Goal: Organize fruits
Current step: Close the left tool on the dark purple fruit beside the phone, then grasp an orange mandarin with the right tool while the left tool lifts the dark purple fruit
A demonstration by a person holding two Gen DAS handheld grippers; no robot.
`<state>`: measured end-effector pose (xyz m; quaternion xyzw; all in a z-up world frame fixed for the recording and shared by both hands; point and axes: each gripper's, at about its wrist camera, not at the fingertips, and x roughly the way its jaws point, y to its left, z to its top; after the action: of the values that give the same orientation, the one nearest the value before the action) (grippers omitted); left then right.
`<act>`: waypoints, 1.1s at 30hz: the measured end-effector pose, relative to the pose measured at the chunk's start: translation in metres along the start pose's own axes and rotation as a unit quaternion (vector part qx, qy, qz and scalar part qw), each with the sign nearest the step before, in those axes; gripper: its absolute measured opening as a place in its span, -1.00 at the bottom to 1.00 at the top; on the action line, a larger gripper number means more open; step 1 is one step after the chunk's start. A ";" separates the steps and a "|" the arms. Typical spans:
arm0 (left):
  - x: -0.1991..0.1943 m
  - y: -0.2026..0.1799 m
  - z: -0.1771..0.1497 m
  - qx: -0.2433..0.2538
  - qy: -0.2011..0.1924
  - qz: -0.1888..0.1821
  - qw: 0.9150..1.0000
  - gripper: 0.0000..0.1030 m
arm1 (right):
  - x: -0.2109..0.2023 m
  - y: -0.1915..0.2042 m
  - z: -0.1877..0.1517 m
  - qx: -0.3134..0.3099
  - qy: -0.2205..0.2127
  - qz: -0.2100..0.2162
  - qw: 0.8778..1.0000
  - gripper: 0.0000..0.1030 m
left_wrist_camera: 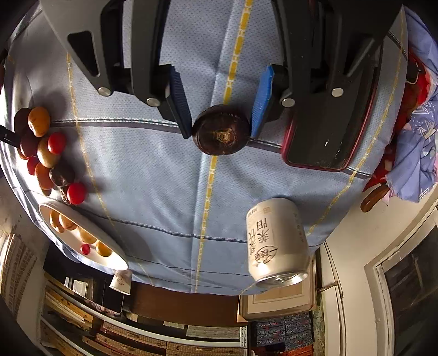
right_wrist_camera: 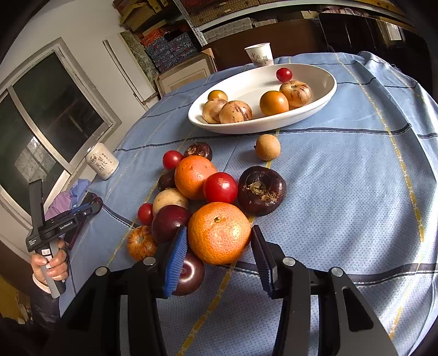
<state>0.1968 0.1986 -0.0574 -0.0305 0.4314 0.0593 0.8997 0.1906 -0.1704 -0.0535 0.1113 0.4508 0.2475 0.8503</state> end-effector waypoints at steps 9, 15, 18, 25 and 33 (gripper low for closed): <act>0.017 -0.021 0.009 0.024 0.017 0.010 1.000 -0.14 | -0.002 -0.001 0.000 -0.004 0.000 -0.006 1.000 -0.08; 0.019 -0.021 0.011 0.020 0.017 0.006 1.000 -0.15 | -0.002 0.001 0.000 -0.009 -0.002 -0.012 1.000 -0.08; 0.018 -0.024 0.010 0.020 0.017 0.003 1.000 -0.16 | -0.003 0.003 -0.001 -0.014 -0.005 -0.019 1.000 -0.08; 0.018 -0.035 0.008 0.022 0.019 0.013 1.000 -0.11 | -0.001 0.003 -0.001 -0.013 -0.003 -0.026 1.000 -0.01; 0.017 -0.052 0.007 0.029 0.019 -0.001 0.999 -0.15 | -0.001 0.006 -0.002 -0.018 -0.005 -0.032 0.999 -0.08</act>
<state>0.2197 0.1496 -0.0661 -0.0061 0.4500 0.0451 0.8919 0.1867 -0.1658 -0.0514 0.0825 0.4449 0.2280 0.8621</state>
